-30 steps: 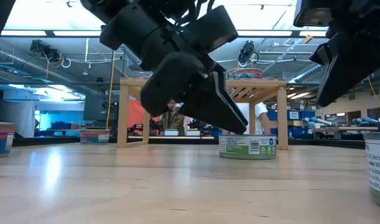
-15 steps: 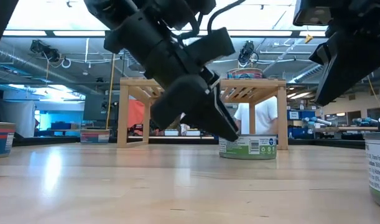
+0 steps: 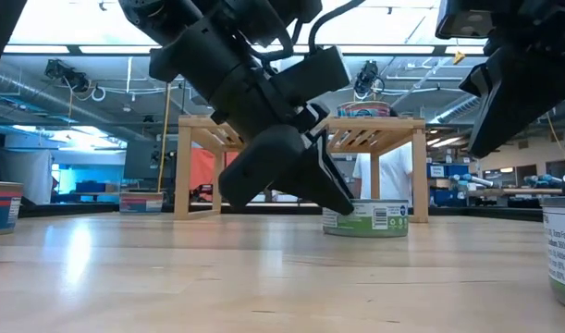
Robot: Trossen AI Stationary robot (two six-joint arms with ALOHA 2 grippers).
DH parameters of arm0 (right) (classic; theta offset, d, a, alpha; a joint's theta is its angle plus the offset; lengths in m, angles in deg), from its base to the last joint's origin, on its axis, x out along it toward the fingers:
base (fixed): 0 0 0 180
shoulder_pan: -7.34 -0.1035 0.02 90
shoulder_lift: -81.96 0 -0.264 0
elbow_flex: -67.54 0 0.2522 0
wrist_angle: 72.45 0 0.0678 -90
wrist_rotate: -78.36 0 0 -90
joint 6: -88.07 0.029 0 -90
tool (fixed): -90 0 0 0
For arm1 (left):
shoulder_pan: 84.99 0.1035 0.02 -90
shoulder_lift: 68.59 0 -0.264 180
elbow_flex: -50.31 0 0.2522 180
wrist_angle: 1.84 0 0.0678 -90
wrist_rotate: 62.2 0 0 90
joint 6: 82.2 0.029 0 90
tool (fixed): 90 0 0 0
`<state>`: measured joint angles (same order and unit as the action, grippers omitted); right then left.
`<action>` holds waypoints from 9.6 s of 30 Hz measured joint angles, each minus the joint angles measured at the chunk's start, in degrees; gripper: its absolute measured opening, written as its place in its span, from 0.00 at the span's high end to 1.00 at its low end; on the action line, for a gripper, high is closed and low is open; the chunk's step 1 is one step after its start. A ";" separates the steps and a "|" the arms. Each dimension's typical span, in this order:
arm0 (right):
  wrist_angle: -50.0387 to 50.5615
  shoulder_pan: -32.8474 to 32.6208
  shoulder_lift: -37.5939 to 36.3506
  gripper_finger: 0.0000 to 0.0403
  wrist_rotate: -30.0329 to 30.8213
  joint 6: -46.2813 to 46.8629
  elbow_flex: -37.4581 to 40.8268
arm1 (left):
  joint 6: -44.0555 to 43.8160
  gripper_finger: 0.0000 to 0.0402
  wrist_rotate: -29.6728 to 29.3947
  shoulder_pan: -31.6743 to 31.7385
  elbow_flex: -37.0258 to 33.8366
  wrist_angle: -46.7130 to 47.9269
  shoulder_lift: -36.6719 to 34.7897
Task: Stack canned seafood by type on shelf
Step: Put the green tuna can on the shelf, then stack the blue tuna can on top of the other blue tuna can on the shelf
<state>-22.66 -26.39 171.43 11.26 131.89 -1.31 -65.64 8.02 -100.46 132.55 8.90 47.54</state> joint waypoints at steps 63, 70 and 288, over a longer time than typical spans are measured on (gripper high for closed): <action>-10.86 -0.81 4.28 0.37 19.41 -22.77 0.00 | -24.20 1.00 32.92 9.17 0.58 -4.94 -8.09; -11.04 -0.81 4.28 0.40 19.43 -23.29 0.00 | -24.75 1.00 33.54 9.15 0.60 -7.86 -8.13; -27.35 33.52 12.03 1.00 -15.97 -53.61 -19.84 | -12.02 0.76 6.35 -4.84 -55.22 -63.50 -37.09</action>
<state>-50.01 7.13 183.46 -4.71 78.28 -21.15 -77.66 14.37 -105.30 77.33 -54.60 10.45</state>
